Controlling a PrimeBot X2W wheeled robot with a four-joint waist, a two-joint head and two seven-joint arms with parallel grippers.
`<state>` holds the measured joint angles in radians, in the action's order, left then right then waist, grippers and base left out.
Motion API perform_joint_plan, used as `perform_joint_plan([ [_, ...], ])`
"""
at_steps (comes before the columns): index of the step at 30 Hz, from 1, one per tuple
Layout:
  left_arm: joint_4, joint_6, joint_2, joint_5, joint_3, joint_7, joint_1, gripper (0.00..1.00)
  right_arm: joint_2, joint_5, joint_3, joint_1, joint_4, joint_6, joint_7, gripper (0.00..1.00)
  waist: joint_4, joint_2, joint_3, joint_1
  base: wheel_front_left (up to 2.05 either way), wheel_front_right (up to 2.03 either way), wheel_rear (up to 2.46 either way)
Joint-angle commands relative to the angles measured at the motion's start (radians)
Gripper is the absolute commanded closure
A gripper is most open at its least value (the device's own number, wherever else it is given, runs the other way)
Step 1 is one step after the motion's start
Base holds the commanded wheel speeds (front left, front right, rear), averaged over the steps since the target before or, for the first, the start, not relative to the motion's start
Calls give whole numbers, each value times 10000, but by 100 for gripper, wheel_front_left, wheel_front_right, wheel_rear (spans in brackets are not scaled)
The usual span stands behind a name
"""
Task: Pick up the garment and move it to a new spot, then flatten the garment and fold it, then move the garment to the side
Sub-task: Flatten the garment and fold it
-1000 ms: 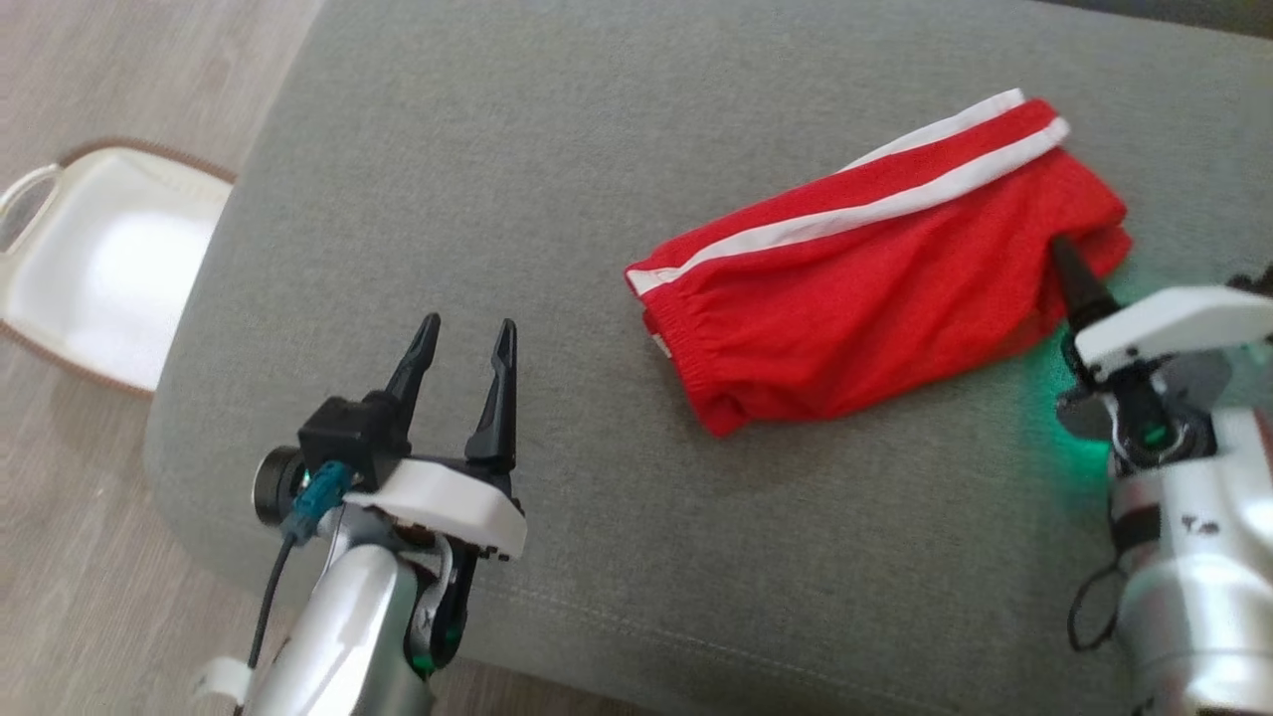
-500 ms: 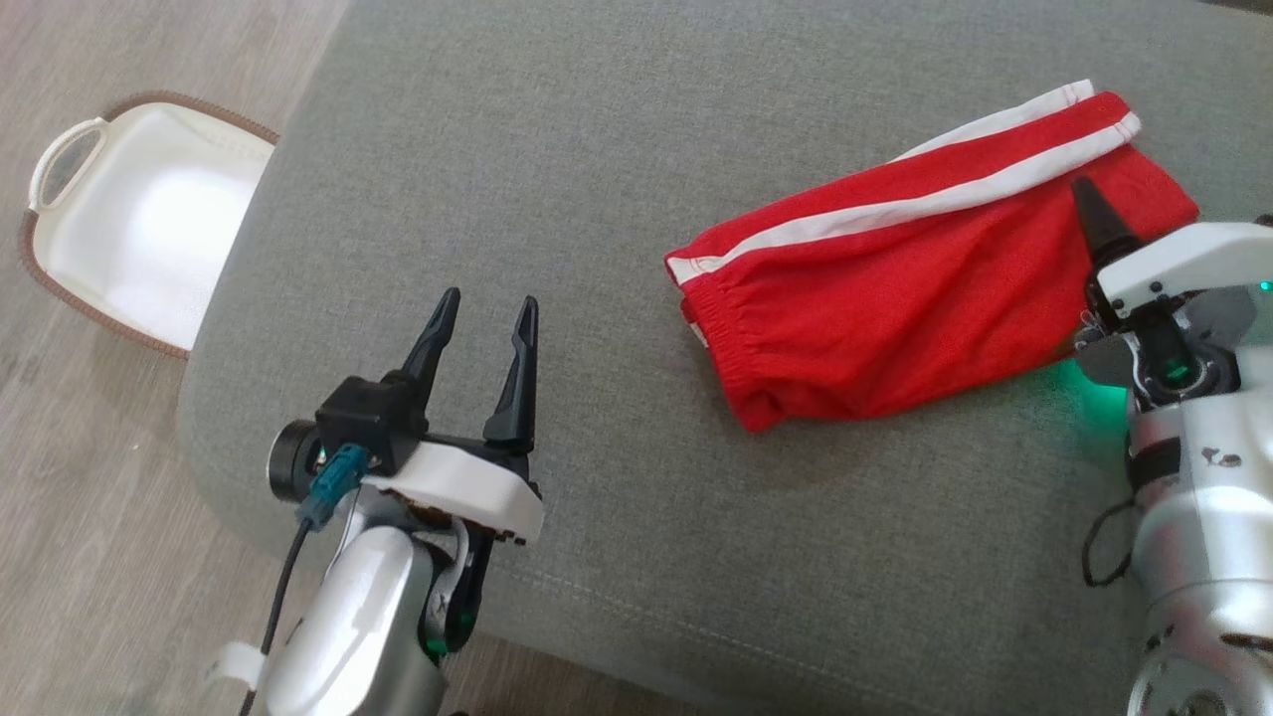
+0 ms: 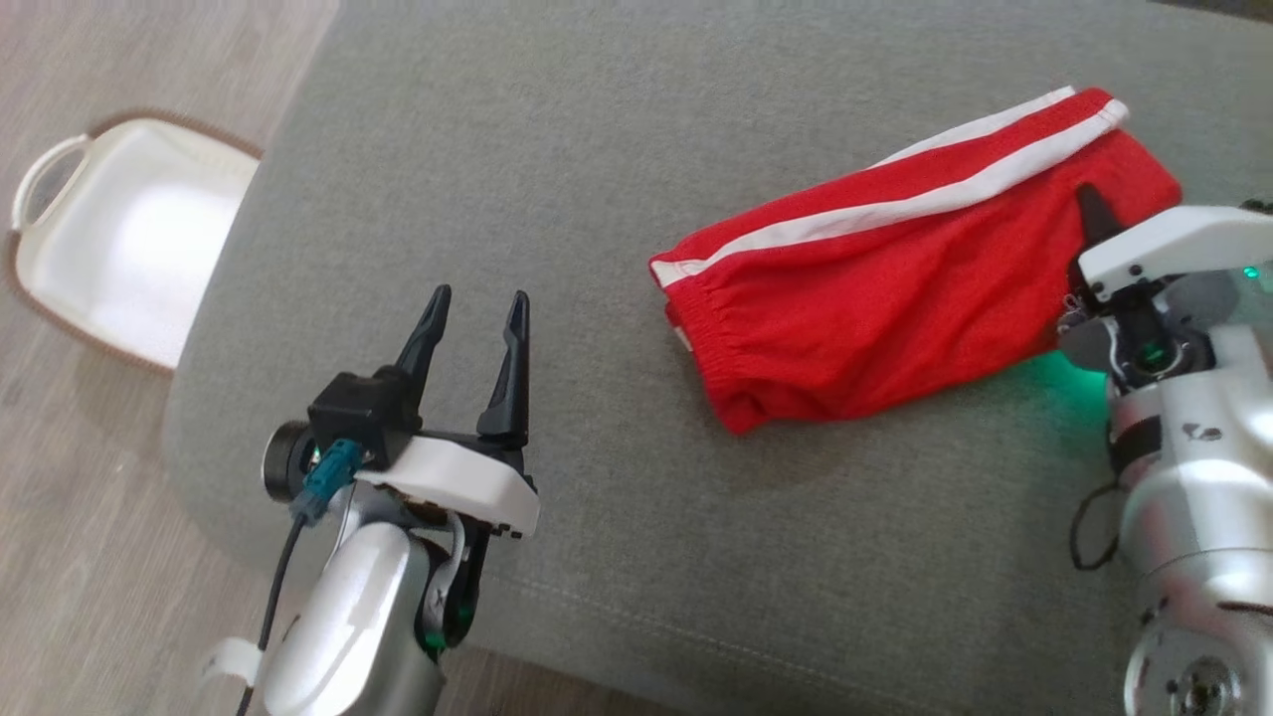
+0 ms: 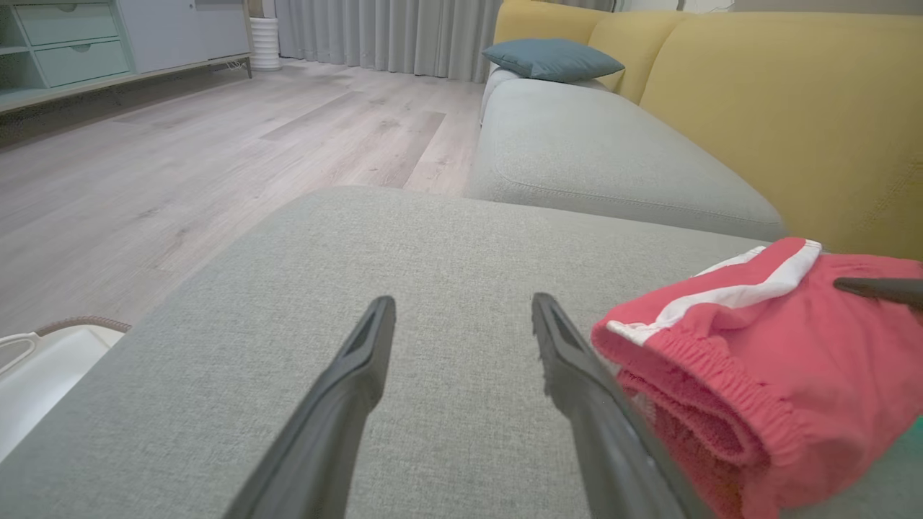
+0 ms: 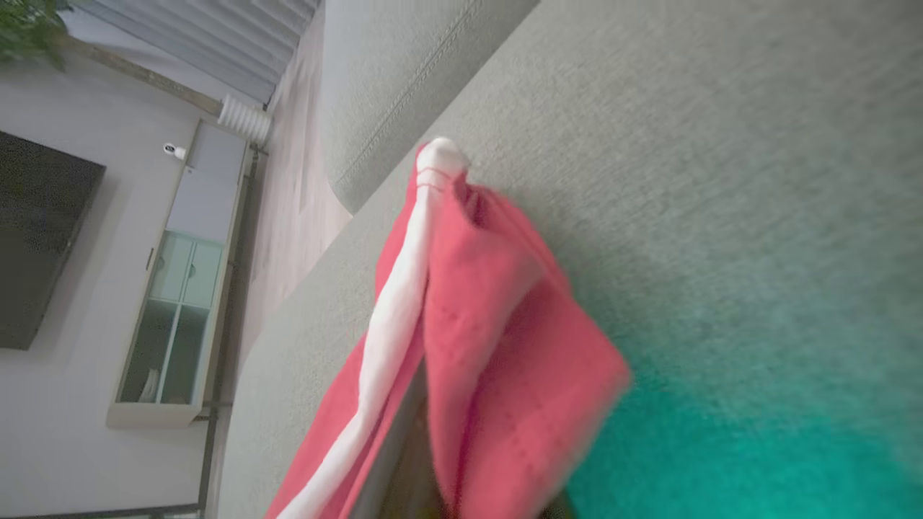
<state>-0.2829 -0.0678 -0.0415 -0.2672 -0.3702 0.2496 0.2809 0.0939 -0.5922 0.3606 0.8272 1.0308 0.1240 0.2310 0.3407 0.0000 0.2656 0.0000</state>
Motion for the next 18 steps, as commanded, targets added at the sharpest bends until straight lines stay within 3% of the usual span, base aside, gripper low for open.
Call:
perform_joint_plan([
  [1,263,-36,-88,-74,398,122,237,0,-219,-146,-241,-50,-324,67,-157,100,-239,0,-212,0,0,0,0],
  [12,109,67,-88,62,717,122,-204,0,-427,-1365,-411,-2235,-1261,67,-1466,100,-1456,0,-1330,0,0,0,0],
  [18,112,96,-88,122,873,122,-440,0,-433,-2467,-1198,-3157,-1386,67,-1959,100,-1711,0,-1630,0,0,0,0],
])
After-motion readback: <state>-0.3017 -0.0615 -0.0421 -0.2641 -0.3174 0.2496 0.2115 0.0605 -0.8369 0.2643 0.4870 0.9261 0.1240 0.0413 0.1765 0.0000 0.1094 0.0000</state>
